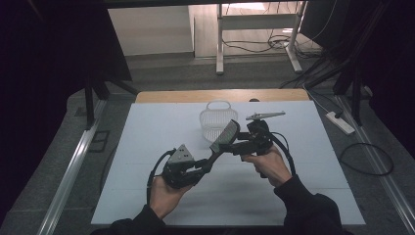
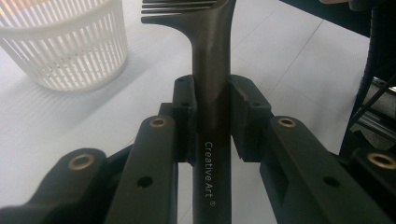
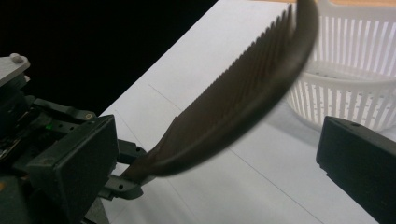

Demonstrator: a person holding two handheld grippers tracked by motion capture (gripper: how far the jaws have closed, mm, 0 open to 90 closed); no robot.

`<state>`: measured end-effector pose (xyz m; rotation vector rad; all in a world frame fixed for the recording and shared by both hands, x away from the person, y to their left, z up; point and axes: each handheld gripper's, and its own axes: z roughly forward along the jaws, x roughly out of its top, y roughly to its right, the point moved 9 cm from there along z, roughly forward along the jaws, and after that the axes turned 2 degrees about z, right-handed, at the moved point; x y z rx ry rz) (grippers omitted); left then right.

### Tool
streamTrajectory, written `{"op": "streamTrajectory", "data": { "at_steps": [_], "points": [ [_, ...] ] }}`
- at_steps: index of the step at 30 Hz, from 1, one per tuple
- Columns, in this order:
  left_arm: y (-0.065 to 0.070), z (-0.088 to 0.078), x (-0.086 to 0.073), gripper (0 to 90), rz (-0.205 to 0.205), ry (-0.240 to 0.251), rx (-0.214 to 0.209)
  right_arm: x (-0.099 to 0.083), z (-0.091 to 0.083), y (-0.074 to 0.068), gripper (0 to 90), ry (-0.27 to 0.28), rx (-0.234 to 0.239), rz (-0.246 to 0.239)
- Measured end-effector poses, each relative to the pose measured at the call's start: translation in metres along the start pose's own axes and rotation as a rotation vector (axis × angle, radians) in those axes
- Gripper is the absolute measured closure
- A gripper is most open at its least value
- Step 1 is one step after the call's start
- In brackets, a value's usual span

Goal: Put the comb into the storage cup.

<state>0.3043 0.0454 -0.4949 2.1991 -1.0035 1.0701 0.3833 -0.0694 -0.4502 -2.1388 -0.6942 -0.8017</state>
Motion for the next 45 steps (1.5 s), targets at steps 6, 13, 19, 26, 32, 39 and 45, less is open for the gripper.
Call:
{"op": "streamTrajectory", "data": {
  "at_steps": [6, 13, 19, 26, 32, 39, 45],
  "points": [
    [0.000, 0.000, 0.000, 73.0, 0.001, 0.002, 0.004, 0.003, 0.005, 0.002, 0.5, -0.004, -0.019, 0.016],
    [0.000, 0.001, -0.001, 73.0, 0.010, -0.004, 0.015, 0.005, 0.003, 0.001, 32.3, 0.007, -0.009, 0.053],
    [-0.001, 0.001, -0.002, 73.0, 0.033, -0.013, 0.041, 0.008, -0.002, 0.000, 61.0, 0.024, 0.041, 0.100],
    [-0.002, 0.003, -0.003, 72.9, 0.052, -0.025, 0.062, 0.008, -0.003, -0.003, 77.0, 0.036, 0.082, 0.169],
    [-0.003, 0.008, -0.006, 72.8, 0.058, -0.037, 0.066, 0.008, -0.002, -0.009, 83.7, 0.039, 0.155, 0.267],
    [-0.004, 0.008, -0.006, 71.0, 0.040, -0.028, 0.032, 0.010, -0.003, -0.012, 84.0, 0.056, 0.173, 0.275],
    [-0.006, 0.007, -0.005, 60.2, 0.034, -0.019, 0.035, 0.014, -0.008, -0.013, 84.0, 0.082, 0.173, 0.257]
  ]
}}
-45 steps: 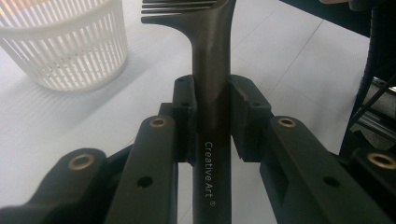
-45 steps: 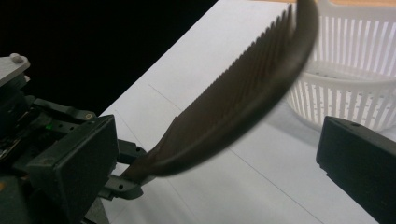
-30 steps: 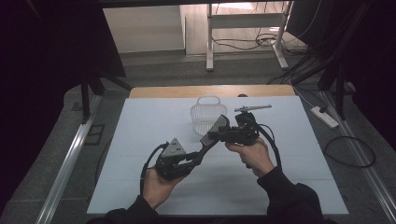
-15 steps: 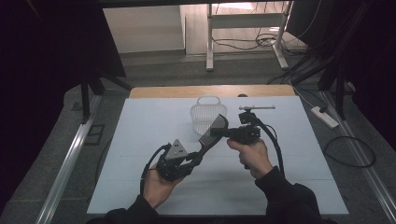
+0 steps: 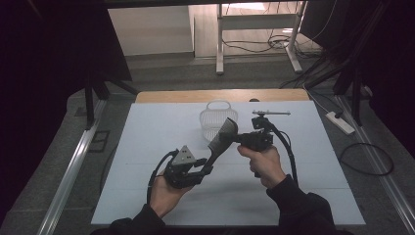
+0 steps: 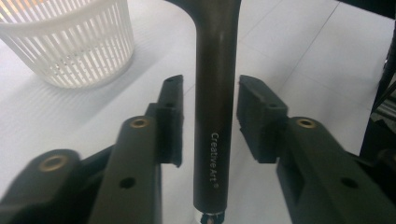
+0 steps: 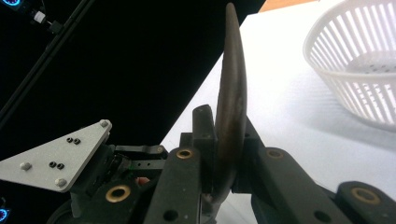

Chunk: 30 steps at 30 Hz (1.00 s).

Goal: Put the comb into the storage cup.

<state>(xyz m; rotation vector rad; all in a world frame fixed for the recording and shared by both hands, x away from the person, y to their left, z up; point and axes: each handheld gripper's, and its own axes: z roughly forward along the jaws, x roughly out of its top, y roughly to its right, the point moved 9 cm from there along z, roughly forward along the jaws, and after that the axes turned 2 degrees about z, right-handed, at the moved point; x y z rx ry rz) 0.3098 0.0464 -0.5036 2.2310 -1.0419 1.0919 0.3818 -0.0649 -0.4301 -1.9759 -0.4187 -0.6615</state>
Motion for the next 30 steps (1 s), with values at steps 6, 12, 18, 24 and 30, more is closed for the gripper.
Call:
{"op": "streamTrajectory", "data": {
  "at_steps": [6, 12, 18, 24, 30],
  "points": [
    [-0.003, -0.002, 0.000, 46.7, -0.024, 0.004, -0.002, 0.003, -0.003, 0.004, 84.0, 0.011, -0.025, -0.017],
    [-0.007, -0.007, 0.001, 35.6, -0.055, 0.021, -0.020, 0.006, -0.004, 0.005, 84.0, 0.019, -0.023, -0.013],
    [-0.011, -0.010, -0.002, 19.1, -0.070, 0.018, -0.034, 0.009, -0.003, 0.007, 84.0, 0.029, -0.026, -0.013],
    [-0.015, -0.013, -0.008, 8.5, -0.083, -0.009, -0.048, 0.014, -0.003, 0.007, 84.0, 0.034, -0.028, -0.019],
    [-0.019, -0.020, -0.013, 6.7, -0.094, -0.019, -0.071, 0.020, -0.004, 0.009, 84.0, 0.047, -0.044, -0.036]
  ]
}}
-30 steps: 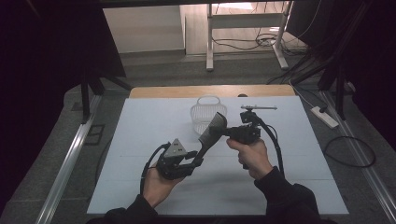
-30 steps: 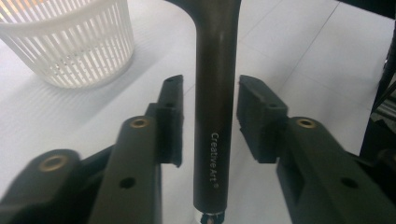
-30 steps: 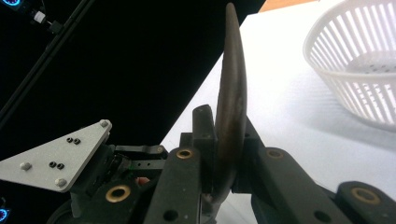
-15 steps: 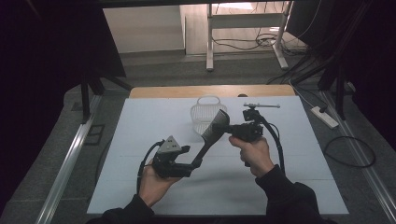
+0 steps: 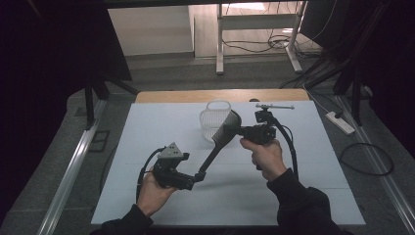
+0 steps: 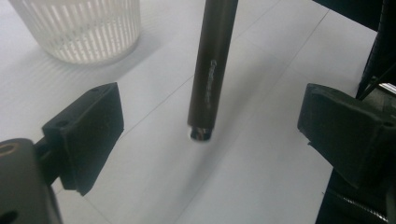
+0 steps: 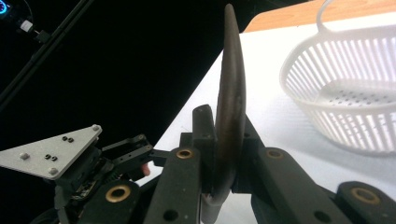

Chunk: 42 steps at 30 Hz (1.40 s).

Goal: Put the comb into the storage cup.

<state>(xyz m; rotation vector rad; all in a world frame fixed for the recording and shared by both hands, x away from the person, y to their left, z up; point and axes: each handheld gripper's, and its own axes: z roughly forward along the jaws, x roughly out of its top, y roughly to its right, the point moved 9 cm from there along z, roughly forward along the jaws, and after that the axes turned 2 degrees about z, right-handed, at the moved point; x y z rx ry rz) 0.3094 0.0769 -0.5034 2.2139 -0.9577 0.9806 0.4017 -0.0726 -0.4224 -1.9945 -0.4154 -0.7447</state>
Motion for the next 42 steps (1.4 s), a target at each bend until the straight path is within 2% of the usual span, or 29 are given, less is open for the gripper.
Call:
{"op": "streamTrajectory", "data": {
  "at_steps": [4, 10, 13, 16, 21, 29, 34, 37, 42],
  "points": [
    [-0.005, -0.007, -0.003, 3.9, -0.014, -0.008, 0.001, 0.004, -0.001, 0.000, 84.0, 0.003, -0.003, -0.009],
    [-0.008, -0.015, -0.011, 0.6, -0.009, -0.032, 0.025, 0.013, -0.003, 0.001, 84.0, 0.014, -0.021, -0.029],
    [-0.011, -0.019, -0.016, 0.6, 0.004, -0.046, 0.063, 0.016, -0.004, 0.002, 84.0, 0.016, -0.026, -0.038],
    [-0.012, -0.024, -0.021, 0.5, 0.011, -0.049, 0.078, 0.018, -0.005, 0.001, 83.9, 0.021, -0.025, -0.047],
    [-0.012, -0.034, -0.029, 0.1, 0.007, -0.044, 0.090, 0.021, -0.007, 0.001, 84.0, 0.031, -0.031, -0.053],
    [-0.010, -0.049, -0.038, 0.1, -0.032, -0.005, 0.093, 0.029, -0.010, 0.003, 83.9, 0.046, -0.047, -0.065],
    [-0.012, -0.057, -0.045, 0.0, -0.040, 0.003, 0.112, 0.035, -0.011, 0.004, 83.9, 0.056, -0.062, -0.067],
    [-0.011, -0.060, -0.050, 0.4, -0.048, 0.000, 0.104, 0.037, -0.012, 0.005, 84.0, 0.058, -0.066, -0.068],
    [-0.015, -0.071, -0.058, 0.1, -0.050, 0.012, 0.125, 0.042, -0.012, 0.008, 83.9, 0.068, -0.081, -0.075]
  ]
}}
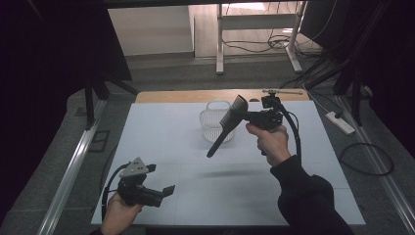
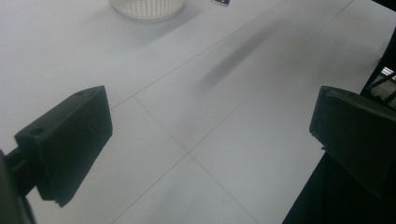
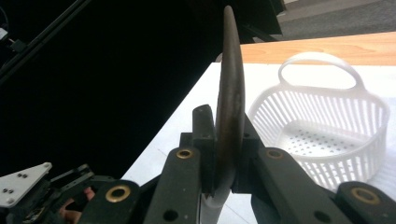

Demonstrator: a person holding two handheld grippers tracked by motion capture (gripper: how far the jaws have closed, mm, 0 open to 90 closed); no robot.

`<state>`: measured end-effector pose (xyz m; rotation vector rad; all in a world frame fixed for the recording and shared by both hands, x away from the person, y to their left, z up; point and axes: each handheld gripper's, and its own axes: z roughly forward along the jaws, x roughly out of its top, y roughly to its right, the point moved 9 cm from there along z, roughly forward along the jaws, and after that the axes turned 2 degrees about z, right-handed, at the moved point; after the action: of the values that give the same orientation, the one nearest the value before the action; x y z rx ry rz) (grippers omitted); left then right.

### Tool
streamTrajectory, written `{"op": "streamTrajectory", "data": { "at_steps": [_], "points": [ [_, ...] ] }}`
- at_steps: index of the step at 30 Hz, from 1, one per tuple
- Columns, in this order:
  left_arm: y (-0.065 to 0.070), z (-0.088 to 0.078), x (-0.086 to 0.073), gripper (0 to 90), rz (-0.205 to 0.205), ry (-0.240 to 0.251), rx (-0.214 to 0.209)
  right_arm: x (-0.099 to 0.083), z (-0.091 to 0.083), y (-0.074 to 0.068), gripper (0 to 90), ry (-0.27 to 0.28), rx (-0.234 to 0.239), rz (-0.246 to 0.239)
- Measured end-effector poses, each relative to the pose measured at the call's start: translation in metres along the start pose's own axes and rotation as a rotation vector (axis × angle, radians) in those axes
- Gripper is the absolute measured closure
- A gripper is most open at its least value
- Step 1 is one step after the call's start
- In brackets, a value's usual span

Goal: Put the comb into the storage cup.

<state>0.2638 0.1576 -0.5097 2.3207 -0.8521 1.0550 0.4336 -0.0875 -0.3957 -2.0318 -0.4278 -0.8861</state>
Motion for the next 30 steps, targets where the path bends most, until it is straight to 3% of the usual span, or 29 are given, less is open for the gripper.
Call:
{"op": "streamTrajectory", "data": {
  "at_steps": [15, 30],
  "points": [
    [-0.014, -0.025, -0.020, 0.0, -0.032, 0.038, 0.044, 0.011, 0.005, 0.006, 84.0, 0.015, -0.016, 0.016],
    [-0.016, -0.041, -0.033, 0.0, -0.050, 0.063, 0.060, 0.033, 0.007, 0.011, 84.0, 0.044, -0.049, 0.013]
  ]
}}
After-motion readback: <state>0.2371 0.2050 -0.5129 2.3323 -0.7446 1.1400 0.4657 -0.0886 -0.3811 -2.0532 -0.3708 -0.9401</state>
